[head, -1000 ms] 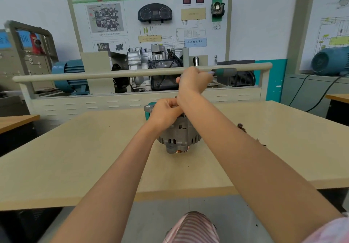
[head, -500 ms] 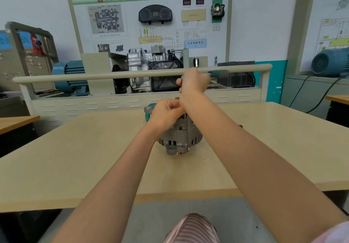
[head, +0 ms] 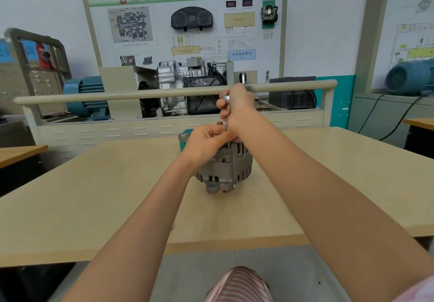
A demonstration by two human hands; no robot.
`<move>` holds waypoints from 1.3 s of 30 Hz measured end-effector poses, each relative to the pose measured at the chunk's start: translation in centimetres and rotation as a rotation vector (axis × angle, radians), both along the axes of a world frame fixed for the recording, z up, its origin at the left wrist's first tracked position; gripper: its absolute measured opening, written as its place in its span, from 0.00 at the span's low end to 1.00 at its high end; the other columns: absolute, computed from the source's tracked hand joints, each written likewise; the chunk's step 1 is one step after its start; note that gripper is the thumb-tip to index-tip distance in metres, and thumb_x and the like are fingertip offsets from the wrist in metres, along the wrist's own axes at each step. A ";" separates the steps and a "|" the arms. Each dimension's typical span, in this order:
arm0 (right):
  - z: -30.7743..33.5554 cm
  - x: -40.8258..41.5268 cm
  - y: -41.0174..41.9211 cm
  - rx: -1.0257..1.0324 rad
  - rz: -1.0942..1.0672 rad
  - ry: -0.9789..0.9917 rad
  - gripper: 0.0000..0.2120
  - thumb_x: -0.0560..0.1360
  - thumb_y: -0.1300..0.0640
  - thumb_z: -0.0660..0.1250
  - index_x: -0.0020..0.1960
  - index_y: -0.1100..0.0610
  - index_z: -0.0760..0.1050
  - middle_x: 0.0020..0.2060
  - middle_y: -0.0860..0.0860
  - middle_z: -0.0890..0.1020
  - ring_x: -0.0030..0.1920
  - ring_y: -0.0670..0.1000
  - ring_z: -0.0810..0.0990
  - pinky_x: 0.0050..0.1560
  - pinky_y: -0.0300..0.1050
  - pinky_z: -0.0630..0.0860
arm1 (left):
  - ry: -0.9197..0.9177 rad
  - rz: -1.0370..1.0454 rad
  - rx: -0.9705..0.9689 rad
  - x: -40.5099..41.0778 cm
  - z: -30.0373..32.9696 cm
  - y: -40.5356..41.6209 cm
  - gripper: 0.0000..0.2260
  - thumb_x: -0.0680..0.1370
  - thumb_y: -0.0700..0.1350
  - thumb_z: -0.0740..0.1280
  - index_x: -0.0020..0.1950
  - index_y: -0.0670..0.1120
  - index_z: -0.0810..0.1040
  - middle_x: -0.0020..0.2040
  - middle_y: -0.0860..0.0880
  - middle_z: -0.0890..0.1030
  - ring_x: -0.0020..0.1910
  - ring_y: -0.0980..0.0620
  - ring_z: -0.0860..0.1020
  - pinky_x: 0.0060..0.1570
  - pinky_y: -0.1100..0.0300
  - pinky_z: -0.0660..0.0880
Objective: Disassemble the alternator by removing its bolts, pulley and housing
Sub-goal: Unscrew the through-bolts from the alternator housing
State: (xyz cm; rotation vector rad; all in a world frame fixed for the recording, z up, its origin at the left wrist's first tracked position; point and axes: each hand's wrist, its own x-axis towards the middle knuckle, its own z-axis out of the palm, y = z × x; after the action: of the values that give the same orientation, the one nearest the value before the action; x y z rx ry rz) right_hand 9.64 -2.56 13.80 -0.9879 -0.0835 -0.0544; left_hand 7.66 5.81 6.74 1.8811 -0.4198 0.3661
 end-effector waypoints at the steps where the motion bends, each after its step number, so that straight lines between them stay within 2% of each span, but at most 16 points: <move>1: -0.2 0.0 0.4 0.060 -0.166 -0.029 0.11 0.79 0.65 0.51 0.55 0.63 0.69 0.33 0.53 0.73 0.15 0.42 0.66 0.15 0.33 0.58 | -0.012 0.028 0.003 0.1 -0.1 -0.1 0.12 0.77 0.42 0.67 0.36 0.55 0.83 0.35 0.57 0.84 0.39 0.58 0.82 0.47 0.58 0.75; 2: -0.5 0.1 0.8 0.108 -0.290 -0.047 0.14 0.79 0.66 0.51 0.63 0.63 0.65 0.36 0.55 0.74 0.16 0.42 0.67 0.16 0.33 0.60 | -0.015 0.052 0.005 0.2 -0.2 -0.1 0.14 0.77 0.41 0.67 0.33 0.56 0.82 0.33 0.57 0.83 0.38 0.57 0.81 0.46 0.57 0.75; 4: -0.5 0.1 0.9 0.103 -0.308 -0.046 0.14 0.78 0.67 0.52 0.63 0.64 0.66 0.33 0.54 0.73 0.16 0.43 0.67 0.16 0.33 0.60 | -0.017 0.054 -0.002 0.3 -0.2 -0.1 0.14 0.77 0.41 0.67 0.34 0.55 0.82 0.33 0.57 0.83 0.39 0.56 0.81 0.46 0.56 0.76; 6: 0.0 -0.1 0.4 -0.026 -0.122 -0.016 0.10 0.77 0.66 0.50 0.48 0.61 0.70 0.28 0.51 0.70 0.15 0.43 0.66 0.15 0.33 0.56 | -0.017 0.006 -0.026 0.1 -0.1 -0.1 0.10 0.77 0.42 0.67 0.38 0.53 0.83 0.35 0.56 0.84 0.39 0.59 0.82 0.43 0.63 0.76; 8: 0.4 0.1 -0.4 -0.116 0.119 0.015 0.13 0.78 0.64 0.48 0.38 0.58 0.67 0.25 0.49 0.68 0.15 0.42 0.63 0.15 0.33 0.53 | 0.012 -0.038 -0.034 0.0 0.1 0.0 0.07 0.77 0.44 0.67 0.41 0.49 0.83 0.38 0.55 0.85 0.40 0.60 0.82 0.42 0.68 0.75; 13: 0.7 0.5 -1.6 -0.117 0.408 0.041 0.12 0.79 0.63 0.48 0.44 0.60 0.70 0.19 0.45 0.69 0.15 0.41 0.62 0.15 0.32 0.52 | 0.052 -0.058 -0.021 0.1 0.1 0.3 0.06 0.77 0.45 0.68 0.47 0.47 0.84 0.46 0.51 0.85 0.51 0.54 0.82 0.57 0.57 0.75; 16: 0.4 0.0 -0.6 -0.085 0.183 0.037 0.12 0.78 0.63 0.49 0.42 0.59 0.69 0.22 0.47 0.69 0.16 0.42 0.64 0.15 0.33 0.54 | 0.008 -0.053 -0.013 0.1 0.1 0.3 0.06 0.77 0.44 0.68 0.43 0.48 0.84 0.41 0.53 0.85 0.45 0.57 0.83 0.49 0.63 0.76; 19: -0.4 -0.2 0.9 0.056 -0.301 -0.057 0.14 0.78 0.66 0.51 0.63 0.61 0.65 0.36 0.55 0.76 0.23 0.45 0.70 0.16 0.32 0.62 | -0.022 0.017 0.002 0.1 -0.1 0.2 0.16 0.77 0.40 0.66 0.32 0.55 0.82 0.32 0.58 0.83 0.33 0.63 0.80 0.38 0.64 0.73; 20: -0.5 -0.2 1.1 0.087 -0.346 -0.070 0.16 0.79 0.67 0.51 0.66 0.61 0.62 0.39 0.56 0.75 0.24 0.46 0.71 0.17 0.32 0.63 | -0.017 0.029 0.004 0.2 -0.2 0.2 0.17 0.77 0.40 0.66 0.31 0.55 0.81 0.31 0.58 0.83 0.32 0.64 0.80 0.38 0.63 0.72; 22: -0.2 -0.2 0.9 0.017 -0.225 -0.039 0.11 0.78 0.66 0.50 0.55 0.62 0.69 0.32 0.53 0.72 0.19 0.44 0.69 0.15 0.33 0.59 | 0.001 0.017 -0.009 0.1 -0.1 0.1 0.13 0.77 0.41 0.67 0.34 0.54 0.82 0.33 0.57 0.84 0.35 0.63 0.81 0.41 0.62 0.74; 24: 0.4 0.0 0.1 -0.113 0.038 0.015 0.12 0.78 0.64 0.49 0.39 0.59 0.68 0.25 0.50 0.69 0.15 0.43 0.64 0.15 0.33 0.53 | 0.017 -0.019 -0.012 -0.1 0.2 0.0 0.08 0.76 0.44 0.68 0.38 0.52 0.83 0.37 0.55 0.85 0.38 0.62 0.82 0.43 0.63 0.73; 29: 0.6 0.8 -1.8 -0.098 0.488 0.019 0.11 0.78 0.64 0.49 0.44 0.59 0.69 0.19 0.44 0.68 0.15 0.41 0.62 0.16 0.32 0.52 | 0.045 -0.043 0.008 0.2 0.2 0.1 0.06 0.76 0.46 0.68 0.46 0.47 0.85 0.44 0.53 0.85 0.47 0.57 0.82 0.54 0.61 0.75; 32: 0.4 0.5 -0.8 -0.074 0.259 0.034 0.11 0.78 0.64 0.50 0.43 0.60 0.70 0.20 0.46 0.70 0.16 0.42 0.64 0.15 0.32 0.54 | 0.018 -0.035 0.007 0.1 0.2 0.1 0.07 0.77 0.45 0.68 0.40 0.50 0.84 0.38 0.55 0.85 0.39 0.60 0.82 0.45 0.67 0.75; 35: -0.4 0.0 1.1 0.027 -0.306 -0.059 0.13 0.79 0.65 0.51 0.62 0.62 0.65 0.38 0.55 0.77 0.25 0.46 0.71 0.19 0.33 0.64 | -0.009 0.044 0.031 0.1 0.0 0.0 0.21 0.77 0.38 0.65 0.26 0.55 0.81 0.27 0.58 0.80 0.28 0.62 0.77 0.34 0.65 0.71; 37: -0.5 0.0 1.4 0.063 -0.346 -0.086 0.14 0.79 0.65 0.51 0.64 0.61 0.63 0.39 0.56 0.74 0.26 0.46 0.71 0.18 0.33 0.65 | -0.012 0.068 0.022 0.2 -0.1 -0.1 0.22 0.77 0.37 0.64 0.26 0.55 0.80 0.26 0.58 0.80 0.29 0.62 0.77 0.35 0.63 0.71; 39: 0.0 -0.3 1.1 -0.063 -0.182 -0.042 0.09 0.79 0.64 0.51 0.55 0.60 0.68 0.31 0.53 0.71 0.19 0.45 0.68 0.15 0.33 0.58 | -0.014 0.034 -0.014 0.1 -0.1 -0.1 0.15 0.77 0.39 0.66 0.33 0.53 0.81 0.30 0.57 0.82 0.33 0.63 0.80 0.40 0.65 0.74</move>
State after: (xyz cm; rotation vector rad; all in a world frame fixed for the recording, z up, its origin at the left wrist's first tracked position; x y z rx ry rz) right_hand 9.36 -1.46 13.81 -1.0553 -0.0335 -0.2410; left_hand 7.73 5.69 6.67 1.8745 -0.3940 0.4045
